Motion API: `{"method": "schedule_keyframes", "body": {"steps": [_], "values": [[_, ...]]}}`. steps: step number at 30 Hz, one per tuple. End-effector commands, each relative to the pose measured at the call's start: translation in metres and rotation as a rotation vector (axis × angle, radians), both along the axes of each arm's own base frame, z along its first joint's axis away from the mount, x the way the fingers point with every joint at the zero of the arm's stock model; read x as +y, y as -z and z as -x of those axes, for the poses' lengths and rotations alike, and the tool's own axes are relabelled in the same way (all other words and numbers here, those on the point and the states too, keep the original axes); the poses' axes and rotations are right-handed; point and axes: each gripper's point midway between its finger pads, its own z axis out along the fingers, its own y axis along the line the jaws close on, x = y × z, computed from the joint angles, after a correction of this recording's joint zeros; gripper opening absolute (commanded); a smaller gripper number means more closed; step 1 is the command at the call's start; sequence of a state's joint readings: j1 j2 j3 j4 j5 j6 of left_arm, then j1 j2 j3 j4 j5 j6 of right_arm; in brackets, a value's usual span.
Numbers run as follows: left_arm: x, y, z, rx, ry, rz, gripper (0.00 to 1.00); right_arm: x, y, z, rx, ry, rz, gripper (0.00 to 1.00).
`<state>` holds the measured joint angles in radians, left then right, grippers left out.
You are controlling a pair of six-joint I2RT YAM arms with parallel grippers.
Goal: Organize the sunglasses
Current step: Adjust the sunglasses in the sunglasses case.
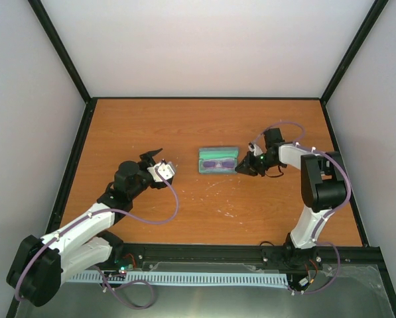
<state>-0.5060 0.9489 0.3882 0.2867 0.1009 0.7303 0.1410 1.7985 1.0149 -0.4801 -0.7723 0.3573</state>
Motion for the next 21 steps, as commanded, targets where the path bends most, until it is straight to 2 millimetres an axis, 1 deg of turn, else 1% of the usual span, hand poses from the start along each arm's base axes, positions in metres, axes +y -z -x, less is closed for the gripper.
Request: {"method": "schedule_keyframes", "body": {"steps": [1,7,14,21], "values": [[-0.005,-0.02,-0.002,-0.029,0.014,0.032,0.92,0.007,0.006,-0.003,0.011,-0.019,-0.004,0.12],[-0.005,-0.019,-0.003,-0.029,0.013,0.032,0.92,0.008,0.012,-0.006,0.016,-0.018,0.007,0.13],[-0.005,-0.018,-0.003,-0.027,0.01,0.03,0.93,0.01,0.004,-0.016,-0.006,-0.008,-0.007,0.12],[-0.005,-0.017,-0.003,-0.017,0.008,0.036,0.93,0.013,0.019,-0.015,0.025,-0.009,-0.008,0.13]]}}
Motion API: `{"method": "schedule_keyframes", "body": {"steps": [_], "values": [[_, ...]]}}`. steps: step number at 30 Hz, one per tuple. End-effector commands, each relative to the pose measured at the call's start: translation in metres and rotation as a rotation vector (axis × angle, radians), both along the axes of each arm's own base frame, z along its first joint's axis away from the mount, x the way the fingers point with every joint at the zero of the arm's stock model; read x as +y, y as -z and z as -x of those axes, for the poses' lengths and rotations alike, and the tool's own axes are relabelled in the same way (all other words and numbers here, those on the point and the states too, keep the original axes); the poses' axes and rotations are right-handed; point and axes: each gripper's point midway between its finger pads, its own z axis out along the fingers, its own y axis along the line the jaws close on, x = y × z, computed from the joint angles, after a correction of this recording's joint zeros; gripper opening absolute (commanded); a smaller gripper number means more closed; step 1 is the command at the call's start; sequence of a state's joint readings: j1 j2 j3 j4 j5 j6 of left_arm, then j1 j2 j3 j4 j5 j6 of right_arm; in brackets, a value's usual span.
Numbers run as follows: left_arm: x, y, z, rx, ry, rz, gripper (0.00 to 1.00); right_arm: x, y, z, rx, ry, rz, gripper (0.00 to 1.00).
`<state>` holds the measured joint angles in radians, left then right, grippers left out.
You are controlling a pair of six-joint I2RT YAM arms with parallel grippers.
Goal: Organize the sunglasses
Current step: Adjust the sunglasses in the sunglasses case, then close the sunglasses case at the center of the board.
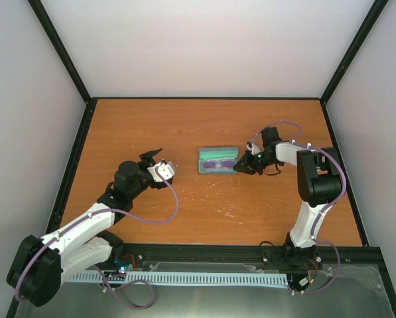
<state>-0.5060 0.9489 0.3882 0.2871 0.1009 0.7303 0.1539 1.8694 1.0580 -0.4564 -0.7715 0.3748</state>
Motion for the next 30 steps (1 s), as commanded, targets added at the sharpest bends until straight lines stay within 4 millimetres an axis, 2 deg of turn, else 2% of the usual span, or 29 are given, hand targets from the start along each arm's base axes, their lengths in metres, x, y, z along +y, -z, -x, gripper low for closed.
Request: {"method": "schedule_keyframes", "body": {"steps": [1,9,14,17,18,19,22,23,24,26,27,30], "values": [[-0.005,-0.017,-0.003,-0.018,0.008,0.034,0.93,0.008,0.01,-0.004,0.011,-0.008,-0.009,0.13],[-0.006,-0.016,-0.003,-0.016,0.011,0.029,0.93,0.009,0.01,-0.008,0.009,0.001,-0.008,0.16],[-0.006,-0.018,-0.004,-0.016,0.01,0.03,0.94,0.005,-0.011,-0.002,-0.016,-0.02,0.021,0.23],[-0.006,-0.018,-0.012,-0.002,-0.013,0.038,0.93,-0.001,-0.032,0.003,-0.047,-0.019,0.04,0.25],[-0.007,-0.018,-0.015,0.008,-0.019,0.041,0.9,-0.003,-0.041,0.004,-0.06,-0.017,0.052,0.25],[-0.007,-0.015,-0.02,0.028,-0.024,0.033,0.82,-0.006,-0.053,0.004,-0.085,-0.016,0.065,0.25],[-0.003,-0.012,-0.041,0.088,-0.045,0.062,0.43,-0.017,-0.082,0.01,-0.124,0.011,0.121,0.24],[-0.001,-0.006,-0.051,0.125,-0.046,0.067,0.34,-0.022,-0.089,0.014,-0.13,0.041,0.137,0.2],[-0.002,-0.009,-0.058,0.139,-0.033,0.078,0.27,-0.024,-0.089,0.019,-0.115,0.072,0.141,0.16],[-0.007,0.0,-0.076,0.196,-0.014,0.065,0.16,-0.027,-0.083,0.031,-0.084,0.146,0.128,0.11],[-0.01,0.012,-0.087,0.249,-0.005,0.054,0.12,-0.03,-0.076,0.039,-0.055,0.201,0.124,0.09],[-0.018,0.028,-0.117,0.365,0.039,0.065,0.03,-0.036,-0.05,0.063,0.026,0.345,0.098,0.04]]}}
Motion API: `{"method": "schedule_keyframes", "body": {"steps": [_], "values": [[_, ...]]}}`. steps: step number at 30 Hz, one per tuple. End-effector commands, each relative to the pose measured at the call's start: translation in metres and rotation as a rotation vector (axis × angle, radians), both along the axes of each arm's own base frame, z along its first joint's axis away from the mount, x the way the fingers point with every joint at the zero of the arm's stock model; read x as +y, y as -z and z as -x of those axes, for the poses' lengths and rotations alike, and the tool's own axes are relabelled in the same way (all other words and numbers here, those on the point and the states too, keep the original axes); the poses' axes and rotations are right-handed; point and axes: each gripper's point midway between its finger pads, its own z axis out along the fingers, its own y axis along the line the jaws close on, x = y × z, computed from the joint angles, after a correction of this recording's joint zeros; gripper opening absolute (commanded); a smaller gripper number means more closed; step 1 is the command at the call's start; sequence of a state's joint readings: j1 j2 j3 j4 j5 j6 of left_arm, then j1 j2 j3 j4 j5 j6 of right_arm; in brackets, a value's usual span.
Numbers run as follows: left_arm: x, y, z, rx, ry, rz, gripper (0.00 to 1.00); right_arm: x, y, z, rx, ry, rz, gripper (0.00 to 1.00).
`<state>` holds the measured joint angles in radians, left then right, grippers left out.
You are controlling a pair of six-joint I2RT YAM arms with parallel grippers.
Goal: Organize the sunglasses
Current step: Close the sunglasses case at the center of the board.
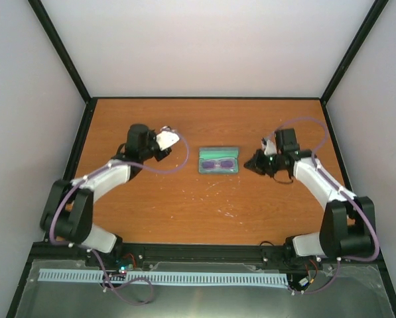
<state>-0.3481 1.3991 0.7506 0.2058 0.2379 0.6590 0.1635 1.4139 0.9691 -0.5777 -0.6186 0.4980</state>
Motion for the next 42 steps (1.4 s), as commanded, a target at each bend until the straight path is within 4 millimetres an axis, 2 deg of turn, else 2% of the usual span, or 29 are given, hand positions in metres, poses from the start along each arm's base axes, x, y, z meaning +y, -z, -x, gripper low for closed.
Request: {"method": "schedule_keyframes", "body": {"steps": [1,4,6,9,14,18,20,24,29,36,42], "values": [[-0.019,0.018,-0.032,0.183,0.107,0.057,0.02,-0.017,0.057,0.041,0.223,0.254,-0.009,0.03],[-0.031,0.033,-0.055,0.303,0.175,0.087,0.01,-0.022,0.075,0.058,0.262,0.318,0.006,0.03],[-0.039,0.037,-0.065,0.353,0.216,0.103,0.01,-0.025,0.08,0.058,0.267,0.354,0.017,0.03],[-0.052,0.043,-0.071,0.414,0.283,0.136,0.01,-0.026,0.089,0.054,0.283,0.376,0.033,0.03],[-0.066,0.066,-0.073,0.554,0.343,0.165,0.01,-0.023,0.101,0.043,0.298,0.407,0.049,0.03],[-0.073,0.082,-0.064,0.621,0.364,0.165,0.01,-0.017,0.115,0.036,0.334,0.413,0.048,0.03],[-0.077,0.091,-0.058,0.634,0.369,0.158,0.01,-0.005,0.121,0.037,0.343,0.378,0.057,0.03],[-0.087,0.102,-0.044,0.668,0.388,0.149,0.01,0.006,0.13,0.03,0.351,0.364,0.06,0.03],[-0.097,0.106,-0.034,0.678,0.406,0.149,0.01,0.017,0.134,0.018,0.351,0.348,0.064,0.03],[-0.117,0.111,-0.015,0.732,0.428,0.176,0.01,0.017,0.143,0.01,0.356,0.355,0.089,0.03],[-0.116,0.11,0.007,0.755,0.434,0.173,0.01,0.015,0.148,0.0,0.345,0.35,0.137,0.03]]}}
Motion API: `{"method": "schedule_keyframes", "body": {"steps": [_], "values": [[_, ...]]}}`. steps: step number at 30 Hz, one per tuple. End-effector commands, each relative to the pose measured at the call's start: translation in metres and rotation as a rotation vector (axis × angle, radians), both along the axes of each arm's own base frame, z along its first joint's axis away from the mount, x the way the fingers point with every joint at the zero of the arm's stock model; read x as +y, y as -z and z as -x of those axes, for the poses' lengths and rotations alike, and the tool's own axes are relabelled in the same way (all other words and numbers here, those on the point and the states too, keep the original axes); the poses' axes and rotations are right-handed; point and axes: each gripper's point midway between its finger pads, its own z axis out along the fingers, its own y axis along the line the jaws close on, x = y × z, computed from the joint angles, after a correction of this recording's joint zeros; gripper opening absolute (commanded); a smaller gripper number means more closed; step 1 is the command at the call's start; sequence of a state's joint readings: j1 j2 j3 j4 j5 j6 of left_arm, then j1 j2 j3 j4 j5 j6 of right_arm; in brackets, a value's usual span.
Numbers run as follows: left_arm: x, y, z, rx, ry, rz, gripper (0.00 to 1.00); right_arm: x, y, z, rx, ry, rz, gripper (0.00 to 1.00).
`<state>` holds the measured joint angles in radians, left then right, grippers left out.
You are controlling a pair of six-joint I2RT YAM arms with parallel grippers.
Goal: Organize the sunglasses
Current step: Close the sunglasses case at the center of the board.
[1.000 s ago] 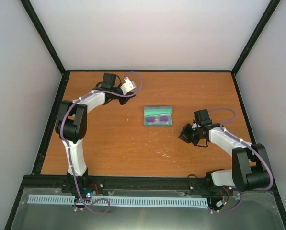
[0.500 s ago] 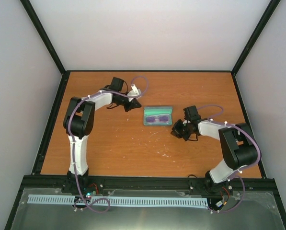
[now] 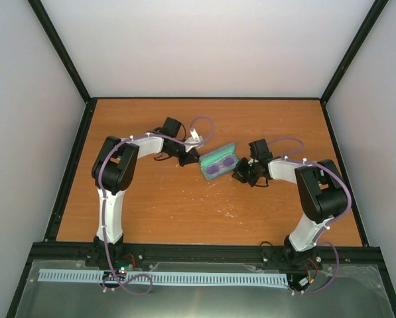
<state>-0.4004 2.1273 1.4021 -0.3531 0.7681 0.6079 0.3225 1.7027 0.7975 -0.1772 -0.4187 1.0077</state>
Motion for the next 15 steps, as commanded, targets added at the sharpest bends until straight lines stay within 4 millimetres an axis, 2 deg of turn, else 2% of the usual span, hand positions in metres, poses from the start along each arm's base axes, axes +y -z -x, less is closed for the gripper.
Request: {"method": "schedule_keyframes", "body": {"steps": [1,7,10,15], "values": [[-0.002,-0.014,0.017,0.013,0.013,0.033,0.01,-0.012,0.023,0.001,0.046,0.005,0.108,0.03],[0.002,-0.007,0.032,0.035,0.014,0.018,0.01,-0.008,0.027,-0.015,0.036,-0.011,0.114,0.03],[-0.001,-0.016,0.033,0.027,0.012,0.033,0.01,-0.007,0.026,-0.021,0.02,-0.018,0.124,0.03],[-0.008,-0.035,0.021,-0.004,-0.011,0.066,0.01,-0.007,0.03,-0.026,-0.002,-0.016,0.108,0.03]]}}
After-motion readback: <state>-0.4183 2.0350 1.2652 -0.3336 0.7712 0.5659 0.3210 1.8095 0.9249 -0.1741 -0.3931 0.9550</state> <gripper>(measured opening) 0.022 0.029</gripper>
